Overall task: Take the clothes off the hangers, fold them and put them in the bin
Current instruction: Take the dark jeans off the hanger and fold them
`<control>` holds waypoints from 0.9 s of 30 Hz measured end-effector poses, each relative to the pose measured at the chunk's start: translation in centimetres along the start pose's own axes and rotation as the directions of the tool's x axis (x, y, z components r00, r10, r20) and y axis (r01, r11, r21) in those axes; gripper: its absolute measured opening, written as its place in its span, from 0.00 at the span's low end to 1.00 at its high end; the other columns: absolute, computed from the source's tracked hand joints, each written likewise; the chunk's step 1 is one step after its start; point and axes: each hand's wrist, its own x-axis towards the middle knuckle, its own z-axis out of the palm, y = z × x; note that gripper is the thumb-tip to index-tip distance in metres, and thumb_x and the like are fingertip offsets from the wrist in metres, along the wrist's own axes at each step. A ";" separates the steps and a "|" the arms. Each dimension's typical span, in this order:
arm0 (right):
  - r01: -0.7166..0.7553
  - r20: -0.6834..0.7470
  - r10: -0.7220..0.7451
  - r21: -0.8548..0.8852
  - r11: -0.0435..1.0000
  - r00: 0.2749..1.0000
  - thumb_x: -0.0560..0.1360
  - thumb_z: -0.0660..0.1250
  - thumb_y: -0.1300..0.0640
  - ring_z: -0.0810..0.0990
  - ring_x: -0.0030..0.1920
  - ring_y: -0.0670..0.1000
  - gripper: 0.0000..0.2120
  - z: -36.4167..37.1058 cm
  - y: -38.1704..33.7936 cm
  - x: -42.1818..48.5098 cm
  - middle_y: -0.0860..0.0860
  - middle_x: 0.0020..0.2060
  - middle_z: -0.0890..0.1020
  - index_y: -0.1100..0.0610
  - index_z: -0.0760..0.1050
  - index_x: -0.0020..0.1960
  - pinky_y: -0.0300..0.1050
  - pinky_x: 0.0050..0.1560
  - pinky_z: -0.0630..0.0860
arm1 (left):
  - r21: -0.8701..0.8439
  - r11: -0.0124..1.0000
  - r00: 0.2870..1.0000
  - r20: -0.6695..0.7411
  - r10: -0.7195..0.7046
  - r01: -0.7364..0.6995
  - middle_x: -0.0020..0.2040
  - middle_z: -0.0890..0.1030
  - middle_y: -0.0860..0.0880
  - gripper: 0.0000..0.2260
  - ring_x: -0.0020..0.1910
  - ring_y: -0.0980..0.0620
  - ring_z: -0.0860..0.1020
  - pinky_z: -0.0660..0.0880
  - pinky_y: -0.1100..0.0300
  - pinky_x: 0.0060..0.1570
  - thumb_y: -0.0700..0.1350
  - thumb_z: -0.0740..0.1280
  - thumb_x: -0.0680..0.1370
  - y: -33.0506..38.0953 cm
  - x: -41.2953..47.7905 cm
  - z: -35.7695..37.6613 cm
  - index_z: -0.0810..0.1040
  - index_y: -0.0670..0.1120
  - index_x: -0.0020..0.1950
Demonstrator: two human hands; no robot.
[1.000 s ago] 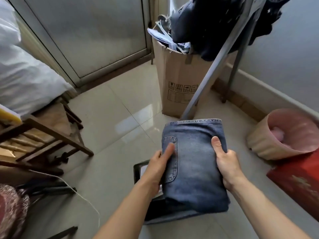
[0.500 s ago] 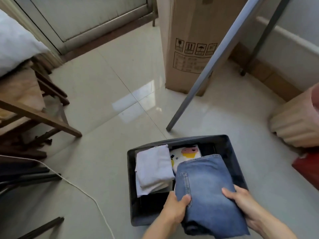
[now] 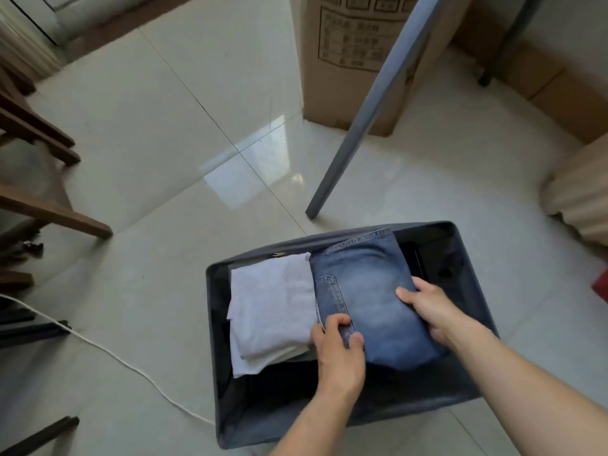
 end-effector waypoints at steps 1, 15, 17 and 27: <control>-0.003 -0.042 0.001 -0.039 0.999 0.999 0.78 0.63 0.67 0.79 0.42 0.52 0.07 0.5 0.7 1.0 0.57 0.47 0.82 0.60 0.77 0.54 0.45 0.40 0.76 | 0.007 1.000 0.999 0.049 -0.018 0.018 0.67 0.63 0.47 0.13 0.64 0.52 0.67 0.59 0.65 0.69 0.40 0.66 0.78 -0.7 0.4 0.5 0.70 0.52 0.60; -0.096 -0.274 -0.057 -0.514 0.853 0.960 0.79 0.62 0.54 0.65 0.71 0.61 0.23 1.9 -0.6 -4.5 0.59 0.70 0.68 0.58 0.65 0.72 0.52 0.69 0.63 | -0.025 0.988 0.955 0.263 -0.138 0.149 0.74 0.68 0.47 0.21 0.71 0.50 0.68 0.65 0.59 0.68 0.45 0.63 0.82 4.2 -1.6 -0.6 0.67 0.46 0.74; -0.083 -0.253 -0.051 -0.492 0.867 0.966 0.78 0.63 0.54 0.69 0.69 0.60 0.22 1.9 -1.4 -7.2 0.59 0.68 0.71 0.58 0.68 0.70 0.51 0.68 0.66 | -0.071 0.982 0.956 0.251 -0.155 0.177 0.70 0.73 0.46 0.19 0.68 0.48 0.72 0.68 0.55 0.68 0.44 0.62 0.82 6.2 -3.5 -1.6 0.69 0.45 0.73; 0.067 -0.064 -0.065 0.021 0.998 0.996 0.79 0.62 0.57 0.78 0.45 0.51 0.07 0.8 -8.1 -24.0 0.52 0.42 0.79 0.53 0.76 0.43 0.44 0.39 0.73 | -0.317 0.925 0.962 0.236 -0.137 0.210 0.49 0.80 0.48 0.08 0.49 0.50 0.78 0.76 0.54 0.55 0.42 0.61 0.82 14.4 -16.4 -9.0 0.76 0.48 0.58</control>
